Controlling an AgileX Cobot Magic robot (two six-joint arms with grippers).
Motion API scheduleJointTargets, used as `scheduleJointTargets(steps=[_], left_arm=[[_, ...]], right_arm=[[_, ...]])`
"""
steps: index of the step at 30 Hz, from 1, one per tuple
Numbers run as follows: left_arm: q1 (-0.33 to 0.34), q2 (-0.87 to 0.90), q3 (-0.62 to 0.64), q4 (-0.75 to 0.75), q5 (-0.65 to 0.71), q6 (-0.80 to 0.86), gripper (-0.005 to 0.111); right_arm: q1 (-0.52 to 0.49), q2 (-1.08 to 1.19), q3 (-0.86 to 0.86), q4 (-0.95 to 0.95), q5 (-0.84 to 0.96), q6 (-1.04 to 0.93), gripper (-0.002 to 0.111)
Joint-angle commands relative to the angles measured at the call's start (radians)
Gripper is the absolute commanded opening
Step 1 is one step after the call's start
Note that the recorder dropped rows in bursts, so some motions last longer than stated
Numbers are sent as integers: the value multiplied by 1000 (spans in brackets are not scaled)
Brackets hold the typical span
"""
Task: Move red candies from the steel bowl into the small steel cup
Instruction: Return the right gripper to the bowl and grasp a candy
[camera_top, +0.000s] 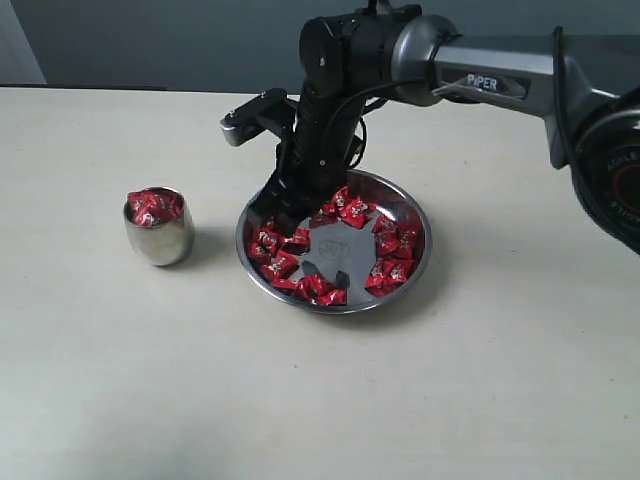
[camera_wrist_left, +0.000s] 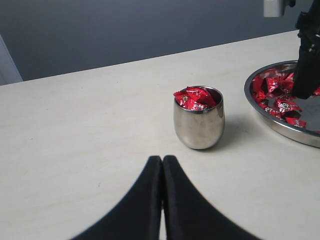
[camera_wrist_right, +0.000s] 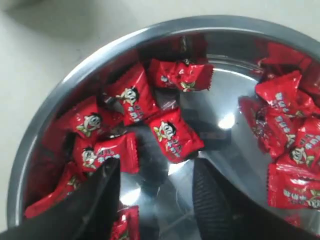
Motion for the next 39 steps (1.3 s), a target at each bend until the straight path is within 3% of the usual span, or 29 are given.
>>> scheduleJointTargets(steps=[1,18,24,32,35,37,39], left_arm=[[-3,-4,-1,-1,-9,-5,0],[-3,-4,-1,-1,-9,-5,0],[-3,-4,-1,-1,-9,-5,0],[-3,-4,-1,-1,-9,-5,0],[-3,-4,-1,-1,-9,-5,0],[-3,-4,-1,-1,-9,-5,0],[-3,-4,-1,-1,-9,-5,0]], right_arm=[[-5,23,4,-19,-66,-2,48],[-5,76,4,-17,-111,3,48],[-5,89,4,-17,-93,23,31],[-5,90,4,-13,-94,28,31],[-5,90,4,-13,-92,28,18],[-5,90,4,-13,-92,31,3],[-5,85,4,-13,-92,36,-1]])
